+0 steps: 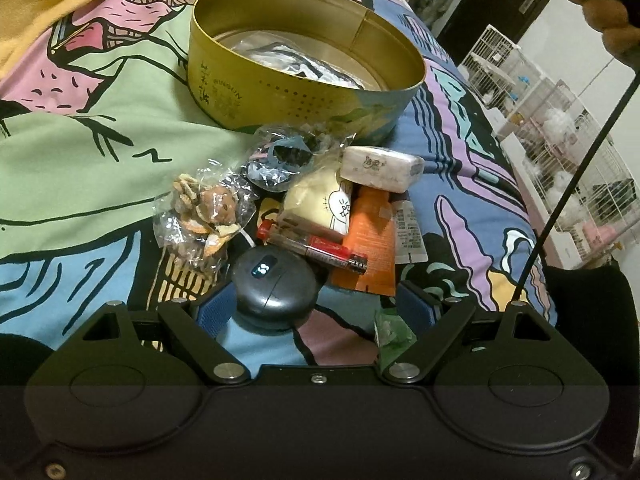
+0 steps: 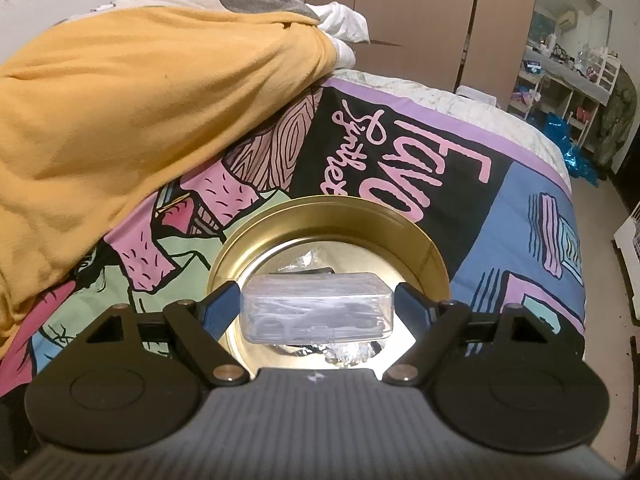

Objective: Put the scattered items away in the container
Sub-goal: 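Carry the floss box over the tin and release it with the right gripper, then grasp the dark grey round earbud case with the left gripper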

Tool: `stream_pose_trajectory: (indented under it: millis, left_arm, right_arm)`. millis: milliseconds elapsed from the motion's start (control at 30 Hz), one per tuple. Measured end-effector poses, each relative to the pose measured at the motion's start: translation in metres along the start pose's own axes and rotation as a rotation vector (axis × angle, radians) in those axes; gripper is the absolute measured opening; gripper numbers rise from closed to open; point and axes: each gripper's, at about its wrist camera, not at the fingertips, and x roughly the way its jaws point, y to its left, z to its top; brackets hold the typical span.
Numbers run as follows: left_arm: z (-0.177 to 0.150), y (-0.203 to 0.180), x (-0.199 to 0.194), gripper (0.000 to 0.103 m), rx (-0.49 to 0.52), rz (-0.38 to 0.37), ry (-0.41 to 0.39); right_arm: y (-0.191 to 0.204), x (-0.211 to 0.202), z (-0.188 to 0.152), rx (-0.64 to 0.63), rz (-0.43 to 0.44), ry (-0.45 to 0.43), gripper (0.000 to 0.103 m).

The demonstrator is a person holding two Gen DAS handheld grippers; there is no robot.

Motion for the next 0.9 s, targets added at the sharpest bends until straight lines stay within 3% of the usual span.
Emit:
stream_pose_trajectory:
  millis: [433,533,633,900]
  left_arm:
    - [0.004,-0.004,0.005,0.085,0.007,0.0,0.007]
    - [0.004,-0.005,0.008,0.085,0.005,-0.003,0.01]
    - [0.004,-0.006,0.01,0.085,0.008,-0.005,0.01]
    - [0.006,-0.002,0.013,0.085,-0.006,0.014,0.015]
  right_arm:
    - [0.009,0.037,0.002,-0.003,-0.011,0.052,0.084]
    - [0.01,0.039,0.008,0.004,-0.027,0.037,0.096]
    - [0.009,0.029,0.007,0.011,-0.04,-0.008,0.103]
    - [0.007,-0.013,-0.024,-0.052,-0.035,-0.047,0.103]
